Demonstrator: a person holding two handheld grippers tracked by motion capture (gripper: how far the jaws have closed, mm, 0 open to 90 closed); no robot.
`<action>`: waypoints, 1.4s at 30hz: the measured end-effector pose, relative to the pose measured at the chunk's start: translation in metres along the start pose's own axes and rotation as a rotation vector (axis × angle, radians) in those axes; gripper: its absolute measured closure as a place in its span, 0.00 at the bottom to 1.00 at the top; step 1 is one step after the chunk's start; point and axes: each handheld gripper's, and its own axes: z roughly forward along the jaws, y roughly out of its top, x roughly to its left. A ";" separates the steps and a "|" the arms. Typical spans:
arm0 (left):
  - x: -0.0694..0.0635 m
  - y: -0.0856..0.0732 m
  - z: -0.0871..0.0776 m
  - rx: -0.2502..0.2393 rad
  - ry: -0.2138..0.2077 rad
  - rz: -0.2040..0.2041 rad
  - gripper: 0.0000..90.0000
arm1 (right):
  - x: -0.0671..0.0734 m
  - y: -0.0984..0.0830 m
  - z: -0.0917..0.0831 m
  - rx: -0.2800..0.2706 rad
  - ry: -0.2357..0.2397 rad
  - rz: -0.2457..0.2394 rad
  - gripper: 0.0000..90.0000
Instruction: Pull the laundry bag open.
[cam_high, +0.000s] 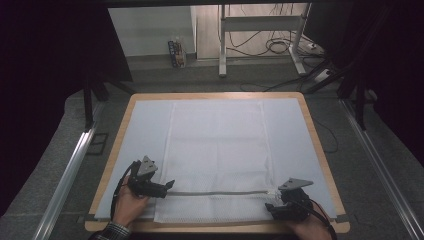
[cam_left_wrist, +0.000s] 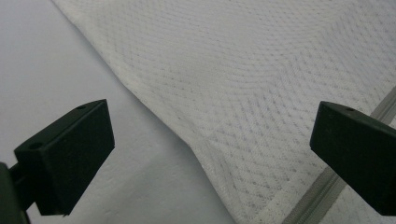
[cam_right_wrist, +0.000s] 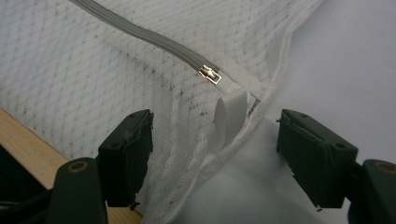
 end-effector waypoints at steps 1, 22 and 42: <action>0.000 0.000 0.000 0.002 0.000 0.002 0.00 | 0.002 -0.001 0.000 -0.002 -0.014 -0.006 0.32; -0.008 0.003 0.004 0.021 0.003 0.061 0.00 | 0.001 -0.004 -0.005 -0.026 0.010 0.037 0.96; -0.025 0.026 0.006 0.004 -0.109 0.036 0.01 | 0.003 -0.002 -0.024 -0.192 0.044 -0.049 0.96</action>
